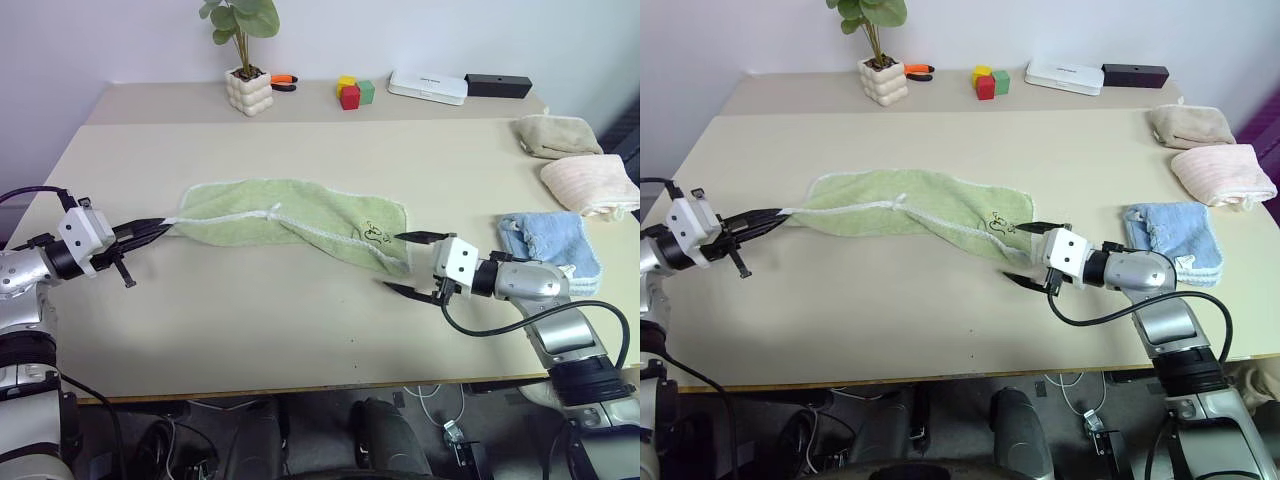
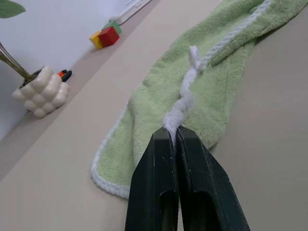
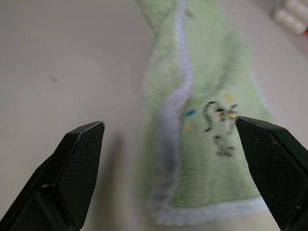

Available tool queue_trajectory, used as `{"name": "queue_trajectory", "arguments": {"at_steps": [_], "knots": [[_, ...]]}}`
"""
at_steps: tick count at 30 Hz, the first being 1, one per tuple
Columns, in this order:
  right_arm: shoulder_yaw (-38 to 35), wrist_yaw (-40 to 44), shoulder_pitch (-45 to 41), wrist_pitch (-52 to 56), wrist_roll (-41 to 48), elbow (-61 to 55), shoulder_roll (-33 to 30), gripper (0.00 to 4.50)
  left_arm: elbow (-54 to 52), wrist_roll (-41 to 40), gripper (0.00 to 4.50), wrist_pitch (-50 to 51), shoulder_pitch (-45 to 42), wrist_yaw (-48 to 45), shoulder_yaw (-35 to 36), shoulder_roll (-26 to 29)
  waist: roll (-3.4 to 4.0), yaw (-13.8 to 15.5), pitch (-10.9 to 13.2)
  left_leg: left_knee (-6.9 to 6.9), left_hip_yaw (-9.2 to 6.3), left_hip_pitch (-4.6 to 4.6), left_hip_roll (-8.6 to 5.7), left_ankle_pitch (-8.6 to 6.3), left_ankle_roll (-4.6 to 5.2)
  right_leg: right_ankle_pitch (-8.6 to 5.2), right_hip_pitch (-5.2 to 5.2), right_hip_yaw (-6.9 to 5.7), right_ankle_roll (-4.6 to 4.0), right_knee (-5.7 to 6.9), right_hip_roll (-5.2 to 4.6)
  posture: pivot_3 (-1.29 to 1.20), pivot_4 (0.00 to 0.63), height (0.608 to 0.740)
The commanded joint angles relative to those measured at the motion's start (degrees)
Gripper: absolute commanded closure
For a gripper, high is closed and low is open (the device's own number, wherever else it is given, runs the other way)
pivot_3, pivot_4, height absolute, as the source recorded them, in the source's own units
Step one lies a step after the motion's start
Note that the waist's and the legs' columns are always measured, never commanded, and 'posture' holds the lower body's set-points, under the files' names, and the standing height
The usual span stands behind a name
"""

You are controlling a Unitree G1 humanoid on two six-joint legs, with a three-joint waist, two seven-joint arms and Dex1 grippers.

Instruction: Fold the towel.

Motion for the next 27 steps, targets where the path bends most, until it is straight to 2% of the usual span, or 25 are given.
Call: {"name": "queue_trajectory", "arguments": {"at_steps": [1, 3, 5, 6, 12, 16, 20, 24, 27], "knots": [[-0.06, 0.1, -1.07, 1.08, 0.31, -0.05, 0.5, 1.9, -2.57, -1.65, 4.5, 1.15, 0.81, 0.46, 1.15, 0.75, 0.0, 0.03, 0.0, 0.0, 0.0, 0.0, 0.0, 0.0, 0.0, 0.0, 0.0, 0.0, 0.0, 0.0, 0.0, 0.0, 0.15, 0.735], [-0.5, 1.11, -1.64, 1.48, 1.39, -0.17, 0.32, 2.85, -3.89, -1.87, 4.5, 1.82, 1.9, 0.01, 1.06, 0.89, 0.0, 0.1, 0.0, 0.01, 0.0, -0.01, 0.0, 0.0, 0.0, 0.0, 0.0, 0.0, 0.0, 0.0, 0.0, 0.0, 0.15, 0.735], [-0.74, 2.32, -2.09, 1.92, 2.27, -0.84, -0.12, 4.01, -5.51, -2.61, 4.5, 3.09, 3.38, -0.81, 1.12, 1.24, 0.0, 0.03, 0.0, 0.02, 0.0, -0.01, 0.0, 0.0, 0.0, 0.0, 0.01, 0.0, 0.0, 0.0, -0.01, 0.0, 0.15, 0.735], [-0.7, 2.7, -2.15, 1.65, 2.1, -0.9, -0.43, 4.37, -6.15, -2.84, 4.5, 3.6, 3.88, -0.92, 1.12, 1.32, 0.0, 0.03, 0.0, 0.02, 0.0, 0.0, 0.0, 0.0, 0.0, 0.0, 0.01, 0.0, 0.0, 0.0, 0.0, 0.0, 0.15, 0.735], [-2.22, 7.89, -1.17, 2.59, 4.69, -2.3, -3.98, 4.45, -8.47, -4.2, 4.5, 6.02, 8.08, -5.39, 1.46, 3.73, 0.0, -0.01, 0.0, 0.01, 0.0, 0.0, 0.0, 0.0, 0.0, 0.0, 0.0, 0.0, 0.0, 0.0, 0.0, 0.0, 0.15, 0.735], [-2.81, 11.9, 0.0, -1.16, 3.82, -0.6, -8.49, 4.45, -7.32, -3.81, 4.5, 4.48, 10.04, -8.6, 1.27, 5.87, 0.0, 0.15, 0.0, 0.01, 0.01, 0.0, 0.0, 0.0, 0.0, 0.0, 0.0, 0.0, -0.01, 0.0, -0.02, 0.0, 0.15, 0.735], [-2.4, 11.68, -1.84, -8.46, -0.07, 5.54, -10.75, 4.45, -3.24, -1.13, 4.5, -0.03, 9.27, -9.42, 0.21, 7.15, 0.0, 0.01, 0.0, 0.01, 0.0, 0.02, 0.0, -0.01, 0.01, -0.01, 0.01, 0.0, -0.02, 0.0, -0.01, 0.0, 0.15, 0.735], [-3.6, 11.12, -3.79, -10.24, 0.9, 8.71, -10.58, 4.45, -1.34, -0.88, 4.5, -0.52, 7.27, -9.34, -0.24, 6.87, 0.0, 0.02, 0.0, 0.01, 0.01, 0.02, 0.0, 0.0, 0.0, -0.01, 0.0, 0.0, -0.01, 0.0, -0.01, 0.0, 0.15, 0.735], [-3.31, 12.63, -1.54, -12.07, 0.97, 8.12, -11.8, 4.45, 0.25, -1.37, 4.5, -0.18, 7.98, -11.28, -0.03, 7.59, 0.0, 0.05, -0.01, 0.01, 0.02, 0.01, 0.0, -0.01, 0.0, 0.0, 0.0, 0.0, -0.01, 0.0, -0.01, 0.0, 0.15, 0.735]]}}
